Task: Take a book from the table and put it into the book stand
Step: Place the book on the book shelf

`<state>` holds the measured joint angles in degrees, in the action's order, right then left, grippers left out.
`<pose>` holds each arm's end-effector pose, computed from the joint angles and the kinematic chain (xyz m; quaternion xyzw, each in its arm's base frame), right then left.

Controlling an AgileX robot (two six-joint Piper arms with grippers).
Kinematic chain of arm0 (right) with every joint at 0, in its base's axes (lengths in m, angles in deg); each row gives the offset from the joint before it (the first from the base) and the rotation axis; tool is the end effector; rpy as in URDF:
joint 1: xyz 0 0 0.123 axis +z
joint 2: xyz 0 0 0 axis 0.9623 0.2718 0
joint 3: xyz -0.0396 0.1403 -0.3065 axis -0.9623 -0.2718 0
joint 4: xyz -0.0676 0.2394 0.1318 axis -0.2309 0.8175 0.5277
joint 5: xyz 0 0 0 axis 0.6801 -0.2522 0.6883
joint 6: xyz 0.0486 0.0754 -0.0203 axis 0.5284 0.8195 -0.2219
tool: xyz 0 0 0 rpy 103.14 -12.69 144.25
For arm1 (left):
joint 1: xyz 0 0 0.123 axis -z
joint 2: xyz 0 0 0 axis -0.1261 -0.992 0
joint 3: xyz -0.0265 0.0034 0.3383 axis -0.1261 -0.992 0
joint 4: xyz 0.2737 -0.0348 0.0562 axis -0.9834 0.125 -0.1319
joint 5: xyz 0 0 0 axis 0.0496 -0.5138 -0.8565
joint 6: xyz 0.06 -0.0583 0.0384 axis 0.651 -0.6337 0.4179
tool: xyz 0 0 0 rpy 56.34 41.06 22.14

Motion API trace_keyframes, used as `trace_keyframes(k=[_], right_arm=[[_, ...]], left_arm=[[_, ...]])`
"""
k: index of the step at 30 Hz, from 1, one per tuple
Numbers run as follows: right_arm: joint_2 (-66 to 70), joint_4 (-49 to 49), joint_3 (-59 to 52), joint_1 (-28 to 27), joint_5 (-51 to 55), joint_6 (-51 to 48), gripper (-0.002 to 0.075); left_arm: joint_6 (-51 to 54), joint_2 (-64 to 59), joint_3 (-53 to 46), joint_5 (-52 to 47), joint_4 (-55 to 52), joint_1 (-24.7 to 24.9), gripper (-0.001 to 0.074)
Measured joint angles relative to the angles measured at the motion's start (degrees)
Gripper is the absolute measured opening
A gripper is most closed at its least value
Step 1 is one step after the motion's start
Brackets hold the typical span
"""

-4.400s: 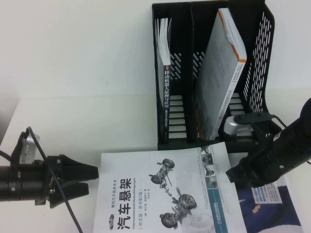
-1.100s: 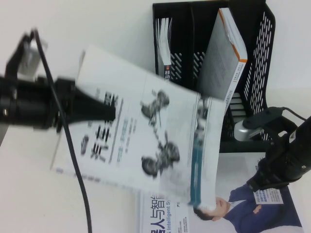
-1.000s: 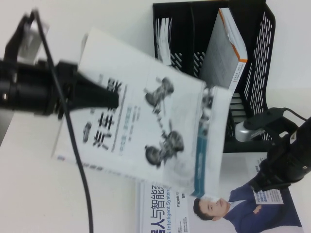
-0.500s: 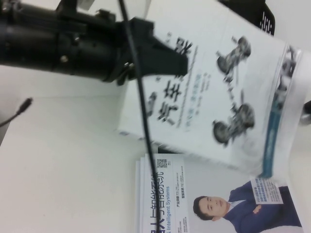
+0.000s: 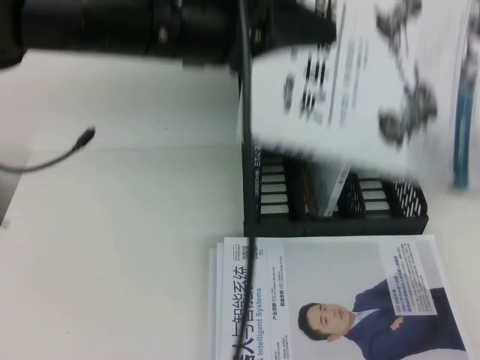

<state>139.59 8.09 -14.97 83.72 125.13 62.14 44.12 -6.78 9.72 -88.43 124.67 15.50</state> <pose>0.2384 -0.0186 0.3783 0.0429 0.9089 -0.2882 0.2982 0.2989 -0.1938 0.5143 0.1287 0.7626 -0.5347 0.3405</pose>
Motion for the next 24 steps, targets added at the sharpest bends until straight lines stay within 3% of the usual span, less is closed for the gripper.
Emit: trace_keyframes(k=[11,24], right_arm=[[-3.8,1.7,-0.2,-2.1,-1.9,1.2,-0.0001],[-4.0,5.5,-0.4,-2.1,-5.0,1.3,-0.0001]], left_arm=[[-7.6,-12.1,20.1,5.0,-0.4,1.7,0.0113],[-27.7,-17.8,23.7,-0.5,-31.0,2.3,0.0113]])
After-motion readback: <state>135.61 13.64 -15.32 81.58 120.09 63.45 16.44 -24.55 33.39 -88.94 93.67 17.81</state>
